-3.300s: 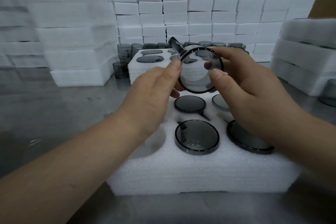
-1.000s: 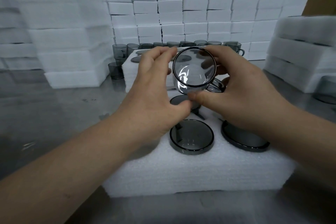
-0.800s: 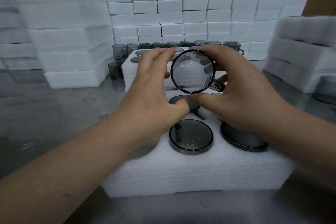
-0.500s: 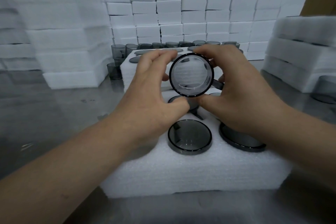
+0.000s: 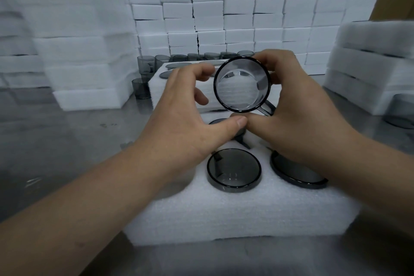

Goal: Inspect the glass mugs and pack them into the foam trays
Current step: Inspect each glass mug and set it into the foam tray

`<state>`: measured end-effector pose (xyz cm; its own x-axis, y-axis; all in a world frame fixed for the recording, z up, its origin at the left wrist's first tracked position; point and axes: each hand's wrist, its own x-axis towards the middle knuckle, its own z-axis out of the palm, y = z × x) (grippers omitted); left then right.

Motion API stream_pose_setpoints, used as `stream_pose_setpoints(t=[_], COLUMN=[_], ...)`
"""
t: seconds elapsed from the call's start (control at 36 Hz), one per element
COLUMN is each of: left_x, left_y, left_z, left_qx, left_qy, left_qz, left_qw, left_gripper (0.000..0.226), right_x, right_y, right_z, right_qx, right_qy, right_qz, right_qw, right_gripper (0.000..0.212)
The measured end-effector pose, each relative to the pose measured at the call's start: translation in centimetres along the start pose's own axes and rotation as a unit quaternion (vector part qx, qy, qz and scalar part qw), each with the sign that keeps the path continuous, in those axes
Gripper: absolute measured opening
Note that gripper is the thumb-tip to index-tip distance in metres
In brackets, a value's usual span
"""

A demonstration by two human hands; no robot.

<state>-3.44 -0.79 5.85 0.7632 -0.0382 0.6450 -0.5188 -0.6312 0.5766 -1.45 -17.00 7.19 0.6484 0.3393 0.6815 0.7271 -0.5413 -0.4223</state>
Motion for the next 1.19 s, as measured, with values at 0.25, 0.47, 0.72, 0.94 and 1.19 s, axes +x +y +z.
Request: stream_pose_setpoints(t=[0.25, 0.47, 0.72, 0.94, 1.19], left_x=[0.0, -0.1, 0.4, 0.5, 0.5], left_y=[0.3, 0.4, -0.3, -0.5, -0.6], left_z=[-0.2, -0.3, 0.0, 0.0, 0.1], left_qx=[-0.028, -0.029, -0.11, -0.182, -0.175], left_qy=[0.013, 0.013, 0.007, 0.023, 0.037], left_qz=[-0.017, -0.018, -0.023, 0.003, 0.008], left_qw=[0.999, 0.999, 0.994, 0.983, 0.984], left_gripper=[0.055, 0.057, 0.036, 0.031, 0.017], right_x=[0.0, 0.0, 0.0, -0.3, -0.6], right_y=[-0.3, -0.3, -0.4, 0.4, 1.0], right_z=[0.0, 0.0, 0.3, 0.3, 0.2], right_qx=[0.003, 0.003, 0.006, 0.046, 0.096], right_qy=[-0.011, -0.012, -0.023, -0.059, -0.076], right_qz=[0.017, 0.017, 0.015, 0.015, 0.002], right_qw=[1.0, 1.0, 1.0, 0.997, 0.992], right_gripper=[0.056, 0.054, 0.076, 0.086, 0.073])
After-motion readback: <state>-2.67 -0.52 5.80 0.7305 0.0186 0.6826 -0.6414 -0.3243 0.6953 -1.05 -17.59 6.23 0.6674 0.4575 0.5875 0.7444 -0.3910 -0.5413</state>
